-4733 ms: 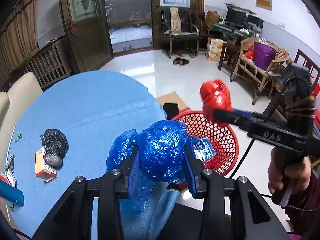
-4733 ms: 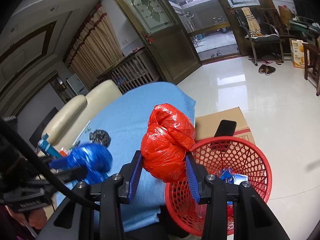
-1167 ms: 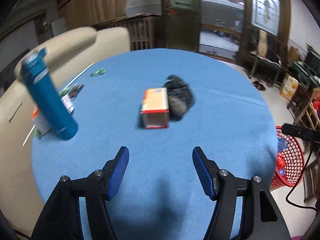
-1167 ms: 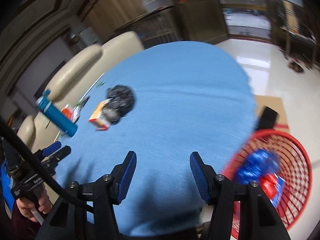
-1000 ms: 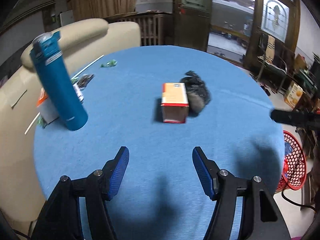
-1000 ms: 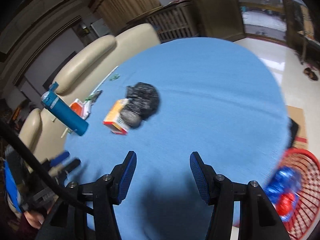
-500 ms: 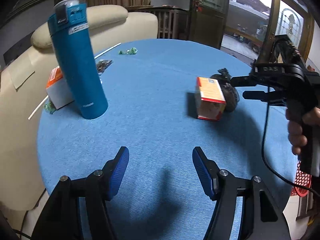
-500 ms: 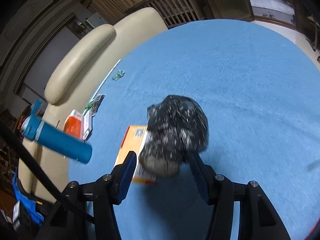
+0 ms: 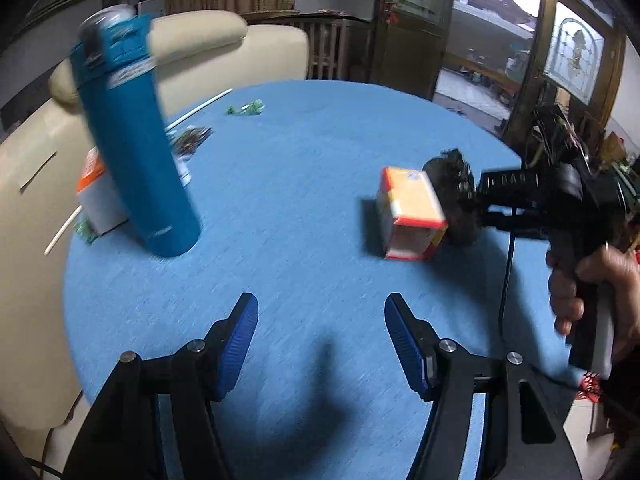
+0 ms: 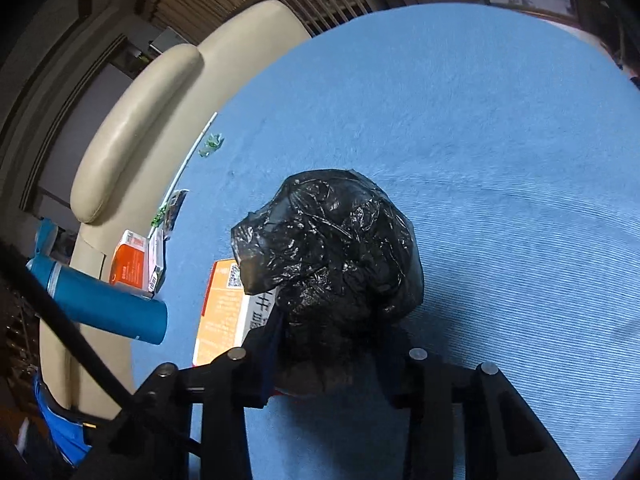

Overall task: Collect trash
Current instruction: 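Grasp the black bag with the right gripper while the left grasps the orange box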

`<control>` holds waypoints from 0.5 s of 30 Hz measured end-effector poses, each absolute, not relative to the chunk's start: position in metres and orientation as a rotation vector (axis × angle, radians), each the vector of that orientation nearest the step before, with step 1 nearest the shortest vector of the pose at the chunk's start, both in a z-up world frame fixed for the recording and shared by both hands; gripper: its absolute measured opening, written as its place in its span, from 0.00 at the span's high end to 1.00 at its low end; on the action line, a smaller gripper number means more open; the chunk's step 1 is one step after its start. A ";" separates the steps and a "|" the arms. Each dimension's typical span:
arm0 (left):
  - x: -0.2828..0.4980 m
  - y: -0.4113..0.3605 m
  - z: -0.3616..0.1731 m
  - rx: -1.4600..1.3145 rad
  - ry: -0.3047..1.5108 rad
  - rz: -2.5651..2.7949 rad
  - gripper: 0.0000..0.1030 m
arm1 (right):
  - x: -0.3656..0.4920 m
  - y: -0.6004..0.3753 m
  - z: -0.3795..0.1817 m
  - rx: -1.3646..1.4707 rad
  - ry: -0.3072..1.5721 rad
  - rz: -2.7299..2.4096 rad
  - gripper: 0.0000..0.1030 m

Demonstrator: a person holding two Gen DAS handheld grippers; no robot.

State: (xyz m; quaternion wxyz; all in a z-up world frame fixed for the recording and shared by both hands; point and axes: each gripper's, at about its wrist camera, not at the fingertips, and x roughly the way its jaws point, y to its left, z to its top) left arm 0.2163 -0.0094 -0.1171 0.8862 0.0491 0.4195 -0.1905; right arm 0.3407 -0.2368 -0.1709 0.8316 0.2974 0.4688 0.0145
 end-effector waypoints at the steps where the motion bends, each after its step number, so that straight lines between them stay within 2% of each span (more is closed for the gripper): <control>1: 0.220 -0.017 -0.115 0.110 0.871 -0.417 0.31 | 0.336 -0.240 -0.170 0.635 0.987 0.030 0.60; 2: 0.224 -0.024 -0.113 0.119 0.869 -0.427 0.28 | 0.330 -0.244 -0.167 0.638 0.980 0.028 0.60; 15: 0.284 -0.116 -0.123 0.198 0.962 -0.495 0.28 | 0.260 -0.281 -0.155 0.610 0.933 -0.026 0.60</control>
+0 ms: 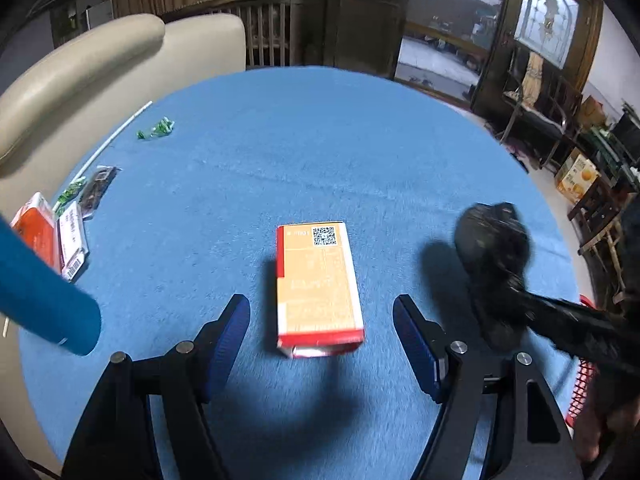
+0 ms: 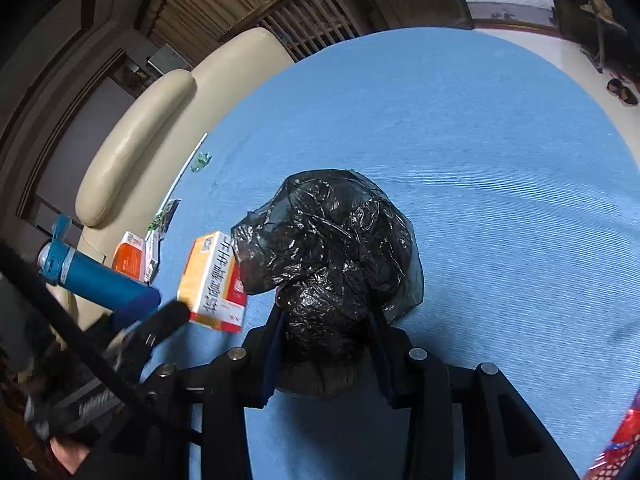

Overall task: Collect trash
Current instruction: 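Grasp the black bag with the right gripper while the left grasps the orange box, then carry the black bag and orange box over the red wastebasket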

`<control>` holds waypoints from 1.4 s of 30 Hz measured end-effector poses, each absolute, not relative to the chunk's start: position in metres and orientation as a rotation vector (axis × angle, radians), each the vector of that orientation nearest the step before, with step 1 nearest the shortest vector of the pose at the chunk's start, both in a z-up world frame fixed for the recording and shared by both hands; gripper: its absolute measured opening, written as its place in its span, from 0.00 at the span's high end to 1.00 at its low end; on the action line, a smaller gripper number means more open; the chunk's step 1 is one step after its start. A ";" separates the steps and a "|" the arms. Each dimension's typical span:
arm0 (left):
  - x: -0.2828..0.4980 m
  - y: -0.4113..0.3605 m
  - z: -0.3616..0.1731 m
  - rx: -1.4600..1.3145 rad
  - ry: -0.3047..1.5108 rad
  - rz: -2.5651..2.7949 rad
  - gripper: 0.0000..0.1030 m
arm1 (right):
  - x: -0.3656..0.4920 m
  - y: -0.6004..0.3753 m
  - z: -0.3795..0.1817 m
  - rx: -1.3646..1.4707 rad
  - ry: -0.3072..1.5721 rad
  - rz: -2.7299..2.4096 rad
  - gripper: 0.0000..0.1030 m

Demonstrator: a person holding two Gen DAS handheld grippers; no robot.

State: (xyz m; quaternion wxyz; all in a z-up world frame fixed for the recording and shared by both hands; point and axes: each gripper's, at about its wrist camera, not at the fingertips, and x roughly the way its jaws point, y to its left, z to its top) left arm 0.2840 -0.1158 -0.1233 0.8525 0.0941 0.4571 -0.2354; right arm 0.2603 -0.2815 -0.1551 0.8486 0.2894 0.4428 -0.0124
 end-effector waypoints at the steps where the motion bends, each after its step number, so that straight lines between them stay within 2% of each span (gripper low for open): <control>1: 0.287 -0.120 -0.127 0.203 0.969 -0.488 0.28 | 0.259 -0.281 -0.155 0.604 0.932 -0.027 0.60; 7: 0.297 -0.128 -0.142 0.190 1.003 -0.500 0.28 | 0.249 -0.284 -0.153 0.594 0.913 -0.026 0.60; 9: 0.298 -0.128 -0.146 0.171 1.011 -0.518 0.39 | 0.246 -0.284 -0.154 0.591 0.912 -0.026 0.60; 10: 0.298 -0.128 -0.148 0.173 1.019 -0.524 0.53 | 0.245 -0.285 -0.154 0.592 0.913 -0.025 0.60; 19: 0.287 -0.123 -0.141 0.158 1.002 -0.553 0.54 | 0.232 -0.286 -0.145 0.562 0.895 -0.037 0.60; 34: 0.200 -0.131 -0.103 0.220 0.918 -0.709 0.54 | 0.176 -0.308 -0.123 0.523 0.816 -0.121 0.60; 42: 0.179 -0.131 -0.089 0.187 0.912 -0.780 0.54 | 0.151 -0.321 -0.118 0.529 0.788 -0.136 0.60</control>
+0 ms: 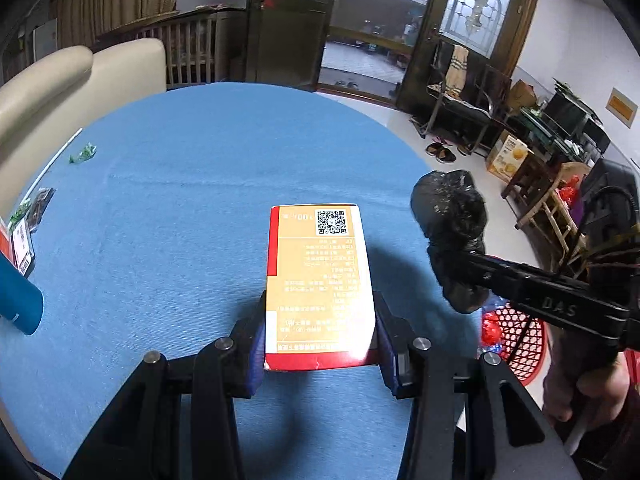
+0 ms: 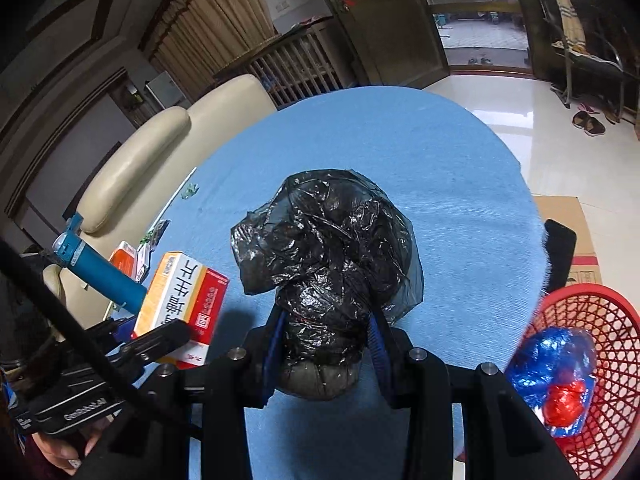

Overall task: Collect trash
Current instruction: 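Carry the black bag and orange box over the red wastebasket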

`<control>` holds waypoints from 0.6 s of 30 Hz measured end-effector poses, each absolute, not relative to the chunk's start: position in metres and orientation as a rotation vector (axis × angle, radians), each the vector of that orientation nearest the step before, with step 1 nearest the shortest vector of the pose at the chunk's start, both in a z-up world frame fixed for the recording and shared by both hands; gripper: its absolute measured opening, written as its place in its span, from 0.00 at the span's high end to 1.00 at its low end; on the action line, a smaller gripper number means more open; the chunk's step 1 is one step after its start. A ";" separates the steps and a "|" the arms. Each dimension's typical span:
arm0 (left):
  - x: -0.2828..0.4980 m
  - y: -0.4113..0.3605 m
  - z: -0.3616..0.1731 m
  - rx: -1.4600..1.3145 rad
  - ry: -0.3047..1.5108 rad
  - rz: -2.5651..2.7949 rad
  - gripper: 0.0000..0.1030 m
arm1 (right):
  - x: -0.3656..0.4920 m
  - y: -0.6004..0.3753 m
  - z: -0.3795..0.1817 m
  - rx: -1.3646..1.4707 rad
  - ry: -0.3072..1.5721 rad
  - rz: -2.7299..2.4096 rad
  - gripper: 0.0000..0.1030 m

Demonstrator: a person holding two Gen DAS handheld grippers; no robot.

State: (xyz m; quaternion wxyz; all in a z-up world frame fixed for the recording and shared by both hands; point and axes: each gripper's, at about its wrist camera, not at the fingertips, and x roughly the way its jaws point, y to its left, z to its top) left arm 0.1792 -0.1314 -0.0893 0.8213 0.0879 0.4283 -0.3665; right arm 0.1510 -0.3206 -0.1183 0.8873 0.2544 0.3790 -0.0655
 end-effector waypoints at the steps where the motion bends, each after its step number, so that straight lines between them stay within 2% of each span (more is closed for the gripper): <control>1: 0.176 -0.133 -0.087 0.193 0.905 -0.788 0.54 | 0.149 -0.321 -0.119 0.531 0.788 -0.137 0.60; 18: 0.147 -0.174 -0.065 0.246 0.867 -0.889 0.54 | 0.089 -0.351 -0.121 0.585 0.769 -0.198 0.60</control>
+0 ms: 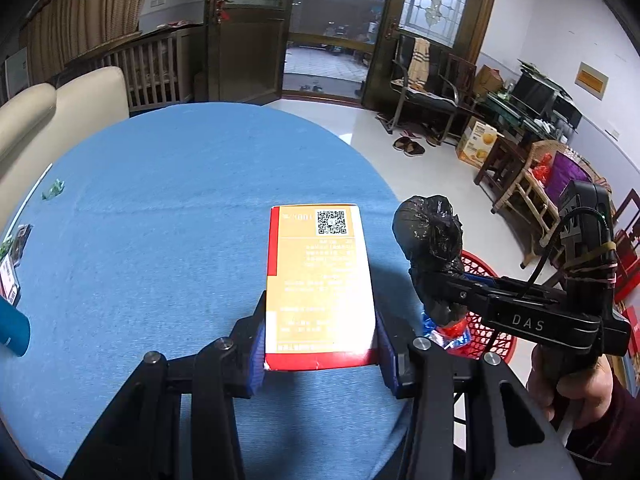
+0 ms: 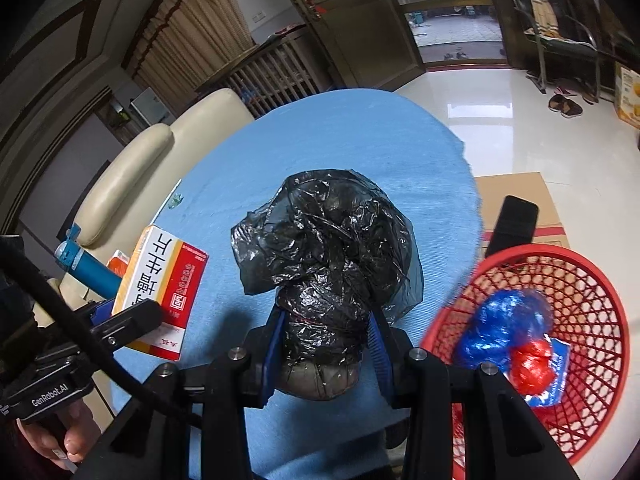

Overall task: Collect trash
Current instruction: 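Carry the black bag and orange box over the red wastebasket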

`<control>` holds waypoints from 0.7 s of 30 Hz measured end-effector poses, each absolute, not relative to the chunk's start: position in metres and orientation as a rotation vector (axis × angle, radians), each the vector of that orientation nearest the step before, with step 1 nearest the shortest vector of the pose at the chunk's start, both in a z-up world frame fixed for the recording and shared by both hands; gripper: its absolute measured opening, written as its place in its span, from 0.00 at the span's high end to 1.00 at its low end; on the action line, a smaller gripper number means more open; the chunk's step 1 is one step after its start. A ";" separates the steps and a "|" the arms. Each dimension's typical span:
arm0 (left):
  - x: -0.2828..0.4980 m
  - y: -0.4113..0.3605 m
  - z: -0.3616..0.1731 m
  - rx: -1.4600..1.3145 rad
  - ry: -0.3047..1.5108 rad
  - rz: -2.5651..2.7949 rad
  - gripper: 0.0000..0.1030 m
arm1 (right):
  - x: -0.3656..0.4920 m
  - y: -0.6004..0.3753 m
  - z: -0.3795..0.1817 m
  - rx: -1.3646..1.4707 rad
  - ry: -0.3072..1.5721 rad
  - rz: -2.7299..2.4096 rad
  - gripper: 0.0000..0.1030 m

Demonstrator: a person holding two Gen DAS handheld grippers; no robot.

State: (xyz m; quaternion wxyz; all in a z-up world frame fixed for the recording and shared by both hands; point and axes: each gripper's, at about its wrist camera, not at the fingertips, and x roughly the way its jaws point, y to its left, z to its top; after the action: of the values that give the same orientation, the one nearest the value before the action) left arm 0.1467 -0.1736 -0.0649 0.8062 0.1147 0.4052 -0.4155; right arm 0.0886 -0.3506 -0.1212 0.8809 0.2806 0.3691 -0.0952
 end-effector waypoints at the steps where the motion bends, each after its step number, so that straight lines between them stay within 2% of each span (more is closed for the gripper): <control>1: 0.144 -0.175 -0.063 0.248 0.865 -0.893 0.54 | 0.086 -0.352 -0.120 0.585 0.767 -0.201 0.60; 21: 0.108 -0.208 -0.049 0.325 0.829 -0.977 0.54 | 0.016 -0.379 -0.109 0.595 0.731 -0.270 0.60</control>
State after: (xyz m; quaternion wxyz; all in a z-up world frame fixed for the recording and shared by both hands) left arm 0.1083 -0.2083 -0.0491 0.7894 0.1509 0.3850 -0.4537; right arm 0.0158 -0.3791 -0.1094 0.8824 0.2855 0.3509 -0.1295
